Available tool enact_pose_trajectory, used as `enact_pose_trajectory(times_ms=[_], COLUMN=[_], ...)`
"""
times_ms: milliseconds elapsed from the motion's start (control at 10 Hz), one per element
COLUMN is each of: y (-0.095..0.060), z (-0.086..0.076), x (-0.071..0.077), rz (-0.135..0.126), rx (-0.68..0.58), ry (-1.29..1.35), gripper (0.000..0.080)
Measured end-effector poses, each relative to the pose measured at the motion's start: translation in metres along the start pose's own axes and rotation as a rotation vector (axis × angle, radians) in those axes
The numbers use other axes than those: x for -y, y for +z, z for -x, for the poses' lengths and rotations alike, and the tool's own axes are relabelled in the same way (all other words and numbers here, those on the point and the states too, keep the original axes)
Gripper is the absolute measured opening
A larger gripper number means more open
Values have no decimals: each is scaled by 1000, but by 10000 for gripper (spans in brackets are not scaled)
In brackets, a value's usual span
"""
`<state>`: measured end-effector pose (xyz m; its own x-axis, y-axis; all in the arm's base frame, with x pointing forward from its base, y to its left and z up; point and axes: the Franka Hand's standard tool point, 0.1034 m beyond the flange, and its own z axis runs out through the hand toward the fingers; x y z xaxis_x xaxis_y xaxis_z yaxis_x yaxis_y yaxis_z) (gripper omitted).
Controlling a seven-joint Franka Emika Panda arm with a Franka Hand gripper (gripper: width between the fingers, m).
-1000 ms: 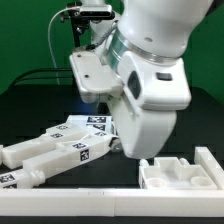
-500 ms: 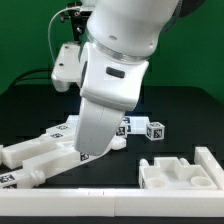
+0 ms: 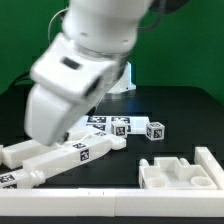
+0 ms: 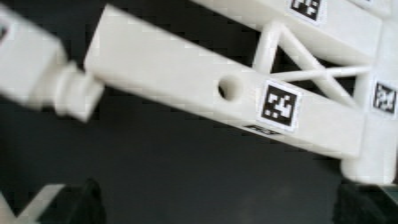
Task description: Assemble chair
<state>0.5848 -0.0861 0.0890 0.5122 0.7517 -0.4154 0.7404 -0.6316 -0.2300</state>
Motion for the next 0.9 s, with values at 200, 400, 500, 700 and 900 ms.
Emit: enact_pose_trajectory(times_ms=[200,400,500,700,900], y=[0,-2,-2,22,31], z=[3,-4,-6,-1,6], x=[17,12,13,-6,-21], rz=[-151,-136,-136,-125,-146], rx=[71,61,64,65,46], ry=[219,299,355,465,634], gripper=[649,649,649,649,649])
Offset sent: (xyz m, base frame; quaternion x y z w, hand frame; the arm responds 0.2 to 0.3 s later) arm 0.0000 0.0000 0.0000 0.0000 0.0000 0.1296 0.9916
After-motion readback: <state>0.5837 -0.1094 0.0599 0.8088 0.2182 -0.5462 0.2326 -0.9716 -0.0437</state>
